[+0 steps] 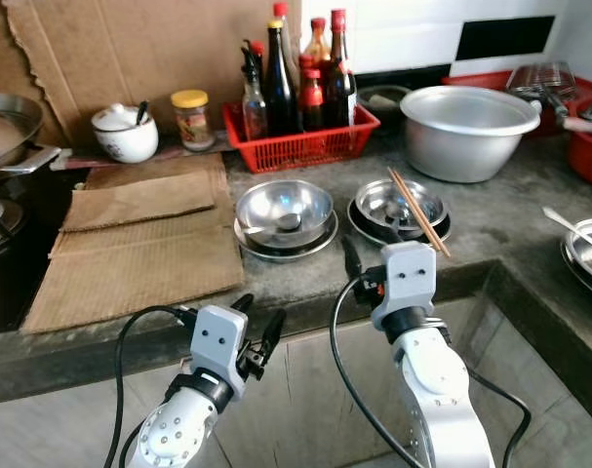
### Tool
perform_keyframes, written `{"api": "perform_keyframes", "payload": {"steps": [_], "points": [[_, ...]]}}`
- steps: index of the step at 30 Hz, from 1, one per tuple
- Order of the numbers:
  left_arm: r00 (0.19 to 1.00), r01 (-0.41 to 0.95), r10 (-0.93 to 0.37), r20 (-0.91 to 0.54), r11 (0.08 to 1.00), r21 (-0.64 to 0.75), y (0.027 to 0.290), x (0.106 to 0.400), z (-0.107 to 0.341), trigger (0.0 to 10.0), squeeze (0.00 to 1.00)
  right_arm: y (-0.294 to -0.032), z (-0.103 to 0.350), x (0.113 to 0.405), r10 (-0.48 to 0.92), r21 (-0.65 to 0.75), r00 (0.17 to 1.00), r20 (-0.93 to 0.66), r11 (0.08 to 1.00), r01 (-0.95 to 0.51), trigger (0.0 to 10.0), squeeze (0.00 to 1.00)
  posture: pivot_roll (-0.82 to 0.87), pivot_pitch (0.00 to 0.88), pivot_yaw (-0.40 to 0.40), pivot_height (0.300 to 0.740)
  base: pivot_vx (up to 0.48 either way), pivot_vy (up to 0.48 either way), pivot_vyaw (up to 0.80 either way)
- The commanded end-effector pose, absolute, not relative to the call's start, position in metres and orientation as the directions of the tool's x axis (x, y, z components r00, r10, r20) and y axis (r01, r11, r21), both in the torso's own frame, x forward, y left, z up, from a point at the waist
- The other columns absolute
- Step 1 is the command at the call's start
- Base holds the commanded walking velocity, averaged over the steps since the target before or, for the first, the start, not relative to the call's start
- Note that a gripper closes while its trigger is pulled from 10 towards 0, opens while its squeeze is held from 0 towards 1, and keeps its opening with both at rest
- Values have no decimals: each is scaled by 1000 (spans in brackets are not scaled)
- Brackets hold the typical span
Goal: Kitchen organization
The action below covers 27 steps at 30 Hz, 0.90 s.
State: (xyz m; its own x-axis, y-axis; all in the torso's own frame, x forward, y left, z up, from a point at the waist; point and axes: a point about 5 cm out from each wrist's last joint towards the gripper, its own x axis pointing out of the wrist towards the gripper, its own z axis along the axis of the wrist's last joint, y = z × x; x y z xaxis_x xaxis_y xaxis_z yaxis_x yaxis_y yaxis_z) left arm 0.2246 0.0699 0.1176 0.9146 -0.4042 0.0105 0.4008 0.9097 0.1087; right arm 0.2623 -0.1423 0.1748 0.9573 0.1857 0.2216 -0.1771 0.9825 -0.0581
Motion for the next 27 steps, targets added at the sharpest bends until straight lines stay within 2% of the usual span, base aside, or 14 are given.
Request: {"api": "perform_keyframes", "payload": {"steps": [1,4,8,12,13,14,19,20,21,27], "points": [[923,381,-384,2,918,109,76,224,116,10000,0,-135,188,262,220,-65,933,284,975,-210,10000,0,17,0,-11,740,0,0,800],[923,383,-385,-1,917,106,76,224,115,10000,0,-136,188,263,226,-75,933,281,974,-213,10000,0,18,0,-16,740,0,0,775],[923,382,-384,-5,918,102,76,224,115,10000,0,-137,189,265,226,-75,933,280,974,-213,10000,0,16,0,-14,740,0,0,0],[917,395,-398,18,913,102,73,223,118,10000,0,-139,202,277,288,-133,908,303,957,-259,10000,0,18,0,-15,740,0,0,0],[915,399,-403,24,912,93,73,223,119,10000,0,-139,204,278,308,-150,900,309,950,-274,10000,604,18,0,-15,740,0,0,0],[913,402,-406,36,912,83,72,222,121,10000,0,-137,206,279,338,-162,887,314,940,-300,10000,1000,18,0,-15,740,0,0,0],[905,417,-421,64,906,68,71,221,125,10000,0,-130,213,282,425,-227,846,322,902,-367,10000,1000,20,0,-16,740,0,0,0],[899,427,-432,72,901,72,70,220,126,10000,0,-125,216,284,479,-272,819,317,873,-406,10000,188,20,0,-19,740,0,0,0],[896,433,-438,75,898,78,69,220,126,10000,0,-123,216,285,502,-295,807,311,858,-421,10000,0,20,0,-19,740,0,0,0],[893,436,-441,85,897,73,67,220,127,10000,0,-108,218,300,597,-439,767,237,770,-464,10000,0,24,0,-28,740,0,0,0]]}}
